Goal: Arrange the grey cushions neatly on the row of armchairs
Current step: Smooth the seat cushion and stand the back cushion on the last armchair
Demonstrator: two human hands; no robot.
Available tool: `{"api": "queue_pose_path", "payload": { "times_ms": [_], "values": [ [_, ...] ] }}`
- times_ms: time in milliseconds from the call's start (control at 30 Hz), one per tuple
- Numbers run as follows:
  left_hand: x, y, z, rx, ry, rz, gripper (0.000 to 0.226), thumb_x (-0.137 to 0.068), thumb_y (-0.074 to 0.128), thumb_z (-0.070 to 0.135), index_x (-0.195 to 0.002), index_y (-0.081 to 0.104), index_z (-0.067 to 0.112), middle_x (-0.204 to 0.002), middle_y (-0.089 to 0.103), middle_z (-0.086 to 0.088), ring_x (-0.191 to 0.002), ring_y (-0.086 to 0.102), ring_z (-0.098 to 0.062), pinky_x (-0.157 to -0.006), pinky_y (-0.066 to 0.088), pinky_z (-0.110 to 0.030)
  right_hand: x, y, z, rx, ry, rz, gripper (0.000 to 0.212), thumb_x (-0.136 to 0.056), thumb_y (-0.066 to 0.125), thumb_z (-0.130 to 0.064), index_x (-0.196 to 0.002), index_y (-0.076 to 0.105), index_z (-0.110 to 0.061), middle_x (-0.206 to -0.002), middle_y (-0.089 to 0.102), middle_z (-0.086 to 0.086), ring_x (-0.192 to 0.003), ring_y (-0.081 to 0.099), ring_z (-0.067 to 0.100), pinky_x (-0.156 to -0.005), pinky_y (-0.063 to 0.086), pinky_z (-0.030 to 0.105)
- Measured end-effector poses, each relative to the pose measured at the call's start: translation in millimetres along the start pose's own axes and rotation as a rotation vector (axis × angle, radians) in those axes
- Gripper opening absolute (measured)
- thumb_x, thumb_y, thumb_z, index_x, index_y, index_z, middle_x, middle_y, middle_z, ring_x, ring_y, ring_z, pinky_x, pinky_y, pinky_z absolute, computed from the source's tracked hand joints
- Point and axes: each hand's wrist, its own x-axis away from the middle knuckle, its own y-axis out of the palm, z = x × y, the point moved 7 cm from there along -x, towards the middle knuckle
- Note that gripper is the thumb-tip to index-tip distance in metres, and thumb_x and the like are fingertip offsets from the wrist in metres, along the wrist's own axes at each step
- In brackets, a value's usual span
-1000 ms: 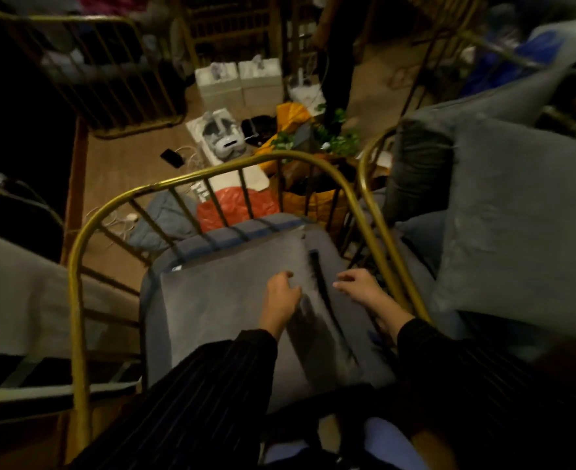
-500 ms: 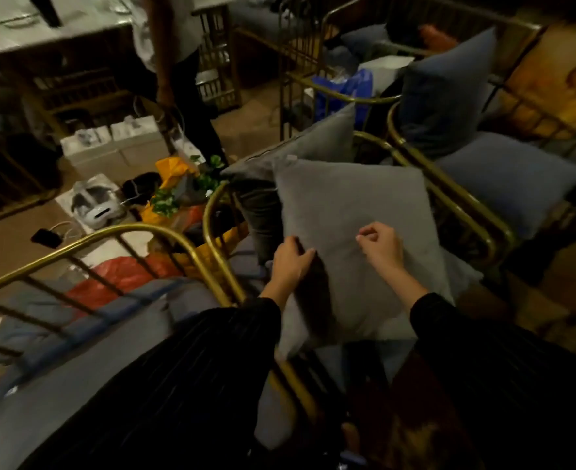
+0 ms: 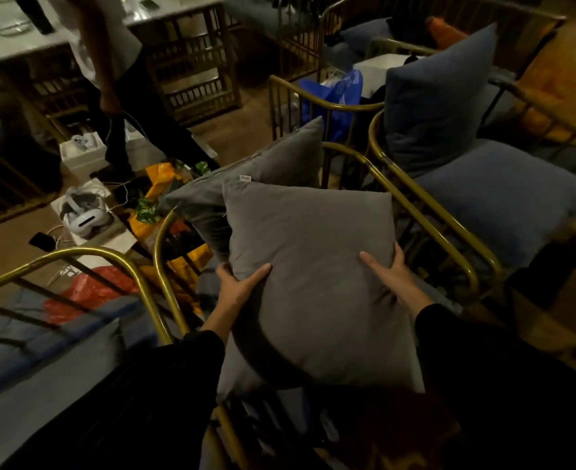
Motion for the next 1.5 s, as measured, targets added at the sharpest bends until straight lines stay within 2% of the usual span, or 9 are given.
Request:
{"api": "queue_pose_path", "payload": {
  "times_ms": [267, 500, 700, 900, 1000, 1167, 1300, 1400, 1500],
  "values": [
    [4, 4, 11, 0.088, -0.085, 0.006, 0.090, -0.059, 0.090, 0.034, -0.134, 0.050, 0.005, -0.133, 0.059, -0.011, -0.119, 0.058, -0.030, -0.105, 0.046, -0.044, -5, 6, 1, -0.094, -0.013, -0.007, 0.134, -0.034, 0.077, -0.078, -0.147, 0.016, -0.042, -0.152, 0.035, 0.002, -0.135, 0.040, 0.031, -0.108, 0.039, 0.053],
    [22, -32, 51, 0.007, 0.105, 0.024, 0.074, -0.055, 0.091, 0.020, -0.122, 0.062, 0.004, -0.120, 0.067, -0.011, -0.110, 0.064, -0.029, -0.100, 0.050, -0.046, 35, 7, -13, -0.075, -0.073, 0.093, 0.104, -0.067, 0.079, -0.051, -0.147, 0.018, -0.024, -0.146, 0.042, 0.009, -0.130, 0.046, 0.032, -0.103, 0.044, 0.043],
    [6, -69, 123, -0.308, 0.189, -0.131, 0.073, -0.051, 0.094, 0.027, -0.114, 0.064, 0.007, -0.117, 0.067, -0.009, -0.107, 0.064, -0.026, -0.098, 0.051, -0.042, 107, 54, 31, -0.177, 0.044, 0.285, 0.105, -0.060, 0.077, -0.062, -0.140, 0.022, -0.023, -0.141, 0.047, 0.017, -0.123, 0.051, 0.039, -0.102, 0.044, 0.049],
    [-4, -43, 101, -0.844, 0.213, -0.237, 0.068, -0.080, 0.076, 0.027, -0.140, 0.047, 0.017, -0.143, 0.049, -0.012, -0.133, 0.044, -0.032, -0.110, 0.038, -0.039, 134, 104, 93, -0.075, 0.354, 0.177, 0.120, -0.074, 0.072, -0.054, -0.151, -0.007, -0.004, -0.154, 0.023, 0.027, -0.138, 0.033, 0.043, -0.108, 0.035, 0.047],
    [8, -36, 54, -1.021, 0.263, -0.140, 0.084, -0.080, 0.070, 0.049, -0.150, 0.024, 0.035, -0.161, 0.018, -0.004, -0.148, 0.017, -0.029, -0.120, 0.016, -0.055, 116, 92, 80, 0.138, 0.280, 0.200, 0.125, -0.066, 0.080, -0.050, -0.150, -0.001, -0.004, -0.157, 0.006, 0.023, -0.141, 0.021, 0.045, -0.108, 0.034, 0.054],
    [58, -56, -8, -0.699, 0.247, 0.348, 0.081, -0.081, 0.055, 0.067, -0.149, 0.016, 0.047, -0.165, -0.002, 0.003, -0.151, -0.005, -0.026, -0.115, 0.008, -0.067, 69, 85, 2, 0.531, -0.162, 0.141, 0.103, -0.070, 0.074, -0.031, -0.152, 0.011, -0.024, -0.161, 0.004, 0.015, -0.148, 0.005, 0.034, -0.119, 0.010, 0.053],
    [70, -70, -59, -0.338, 0.026, 0.486, 0.107, -0.069, 0.063, 0.073, -0.150, 0.000, 0.044, -0.164, -0.008, -0.003, -0.150, -0.001, -0.035, -0.119, 0.016, -0.057, 14, 93, -47, 0.503, -0.209, 0.004, 0.090, -0.078, 0.064, -0.047, -0.151, 0.016, -0.024, -0.158, 0.023, 0.012, -0.144, 0.023, 0.036, -0.117, 0.019, 0.053],
    [66, -76, -76, -0.130, -0.081, 0.551, 0.130, -0.054, 0.075, 0.072, -0.152, -0.002, 0.035, -0.163, 0.009, -0.007, -0.149, 0.014, -0.034, -0.119, 0.022, -0.054, -18, 95, -55, 0.365, -0.098, -0.225, 0.106, -0.067, 0.073, -0.060, -0.150, 0.020, -0.021, -0.153, 0.034, 0.008, -0.136, 0.038, 0.035, -0.112, 0.033, 0.051],
    [55, -84, -93, 0.152, -0.078, 0.547, 0.134, -0.039, 0.084, 0.070, -0.149, 0.019, 0.029, -0.153, 0.038, -0.003, -0.141, 0.038, -0.026, -0.116, 0.032, -0.047, -20, 97, -60, 0.224, -0.057, -0.338, 0.109, -0.061, 0.081, -0.055, -0.147, 0.028, -0.014, -0.147, 0.044, 0.009, -0.128, 0.048, 0.034, -0.106, 0.042, 0.049]
  ]
}}
